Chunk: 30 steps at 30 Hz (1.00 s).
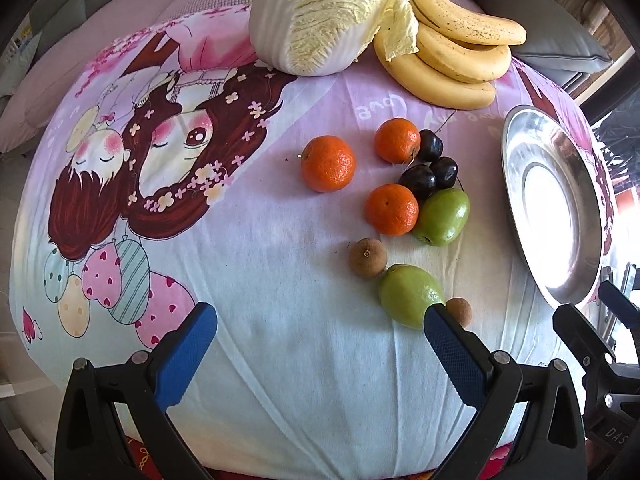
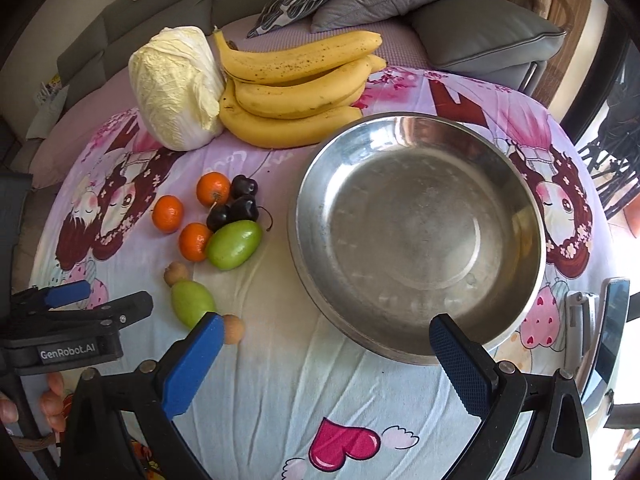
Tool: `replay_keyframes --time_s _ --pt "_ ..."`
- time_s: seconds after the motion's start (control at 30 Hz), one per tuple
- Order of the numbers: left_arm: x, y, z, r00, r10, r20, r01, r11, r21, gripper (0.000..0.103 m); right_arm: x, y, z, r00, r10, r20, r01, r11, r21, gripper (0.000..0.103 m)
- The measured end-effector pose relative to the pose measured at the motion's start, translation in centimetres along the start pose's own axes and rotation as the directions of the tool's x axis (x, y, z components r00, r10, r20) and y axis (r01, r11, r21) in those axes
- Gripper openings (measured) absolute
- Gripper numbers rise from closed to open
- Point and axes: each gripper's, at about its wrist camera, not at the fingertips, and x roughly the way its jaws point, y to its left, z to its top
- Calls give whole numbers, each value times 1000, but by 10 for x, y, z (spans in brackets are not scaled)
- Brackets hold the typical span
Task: Organize fruits
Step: 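Grasp the small brown kiwi with the right tool while the left tool approaches a green fruit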
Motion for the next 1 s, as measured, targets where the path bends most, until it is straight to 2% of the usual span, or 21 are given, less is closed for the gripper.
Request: replay_keyframes --time_s 0.23,0.3,0.47,0.57,0.77,0.9,1.0 --pt "-1 26 20 994 -86 -73 80 993 -82 103 -5 20 22 999 18 -45 -21 997 -74 103" --pt "-2 31 24 992 -91 -89 83 992 -90 103 -7 25 27 998 39 -56 -45 995 -95 103" --pt "-5 31 32 992 -69 -108 66 997 -29 103 -2 39 32 989 98 -110 -112 985 -132 103" --pt "-4 28 36 991 -76 -114 77 997 6 103 4 49 29 983 102 -152 -128 976 -174 103" --pt "13 15 44 979 -97 -180 106 993 43 103 30 61 20 964 84 -251 -141 966 -217 101" --pt "25 15 49 959 -169 -227 165 986 -35 103 47 69 12 951 71 -300 -151 956 -251 89" --pt "33 16 50 961 -152 -232 141 988 -63 103 57 71 10 939 101 -329 -186 954 -237 80"
